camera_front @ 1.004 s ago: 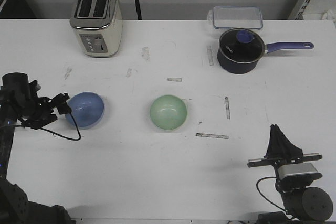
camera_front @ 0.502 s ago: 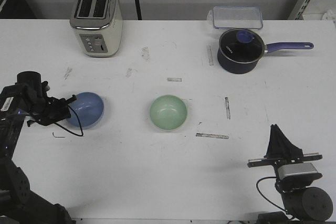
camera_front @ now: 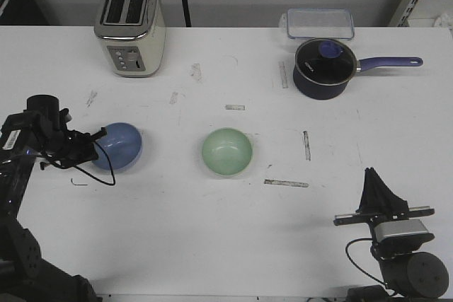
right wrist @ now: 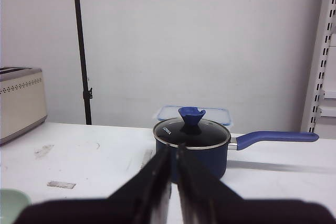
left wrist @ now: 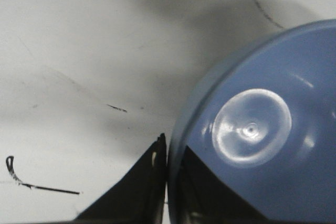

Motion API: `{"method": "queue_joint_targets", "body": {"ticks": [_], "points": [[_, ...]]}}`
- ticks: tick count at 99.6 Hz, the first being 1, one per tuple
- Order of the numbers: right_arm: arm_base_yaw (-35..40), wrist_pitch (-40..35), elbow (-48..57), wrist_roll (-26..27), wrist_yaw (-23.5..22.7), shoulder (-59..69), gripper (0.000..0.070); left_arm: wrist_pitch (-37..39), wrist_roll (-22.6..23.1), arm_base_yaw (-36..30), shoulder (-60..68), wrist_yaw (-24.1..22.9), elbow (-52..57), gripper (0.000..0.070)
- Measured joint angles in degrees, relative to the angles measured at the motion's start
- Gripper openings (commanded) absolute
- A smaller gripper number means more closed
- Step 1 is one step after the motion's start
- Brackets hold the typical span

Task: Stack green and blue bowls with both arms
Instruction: 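Lift the blue bowl and lower it into the green bowl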

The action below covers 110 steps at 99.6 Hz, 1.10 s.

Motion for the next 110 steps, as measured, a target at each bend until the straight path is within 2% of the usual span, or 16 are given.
{"method": "queue_joint_targets", "body": {"ticks": [24, 66, 92, 110], "points": [[0.00, 0.00, 0.00, 0.00, 0.00, 0.00, 0.0013, -4.81, -0.33, -4.17, -2.67, 1.33, 8.33, 0.0001], [0.00, 0.00, 0.00, 0.00, 0.00, 0.00, 0.0013, -4.87, -5.29, -25.31, 1.01, 1.55, 17.07, 0.0001], [0.00, 0.00, 0.00, 0.00, 0.00, 0.00, 0.0013, -3.37, -8.22, -36.46, 9.35, 1.55, 23.65, 0.0001], [0.00, -0.02, 0.00, 0.00, 0.00, 0.00, 0.0013, -1.88, -9.22, -41.42, 13.55, 1.60, 25.33, 0.0001]]}}
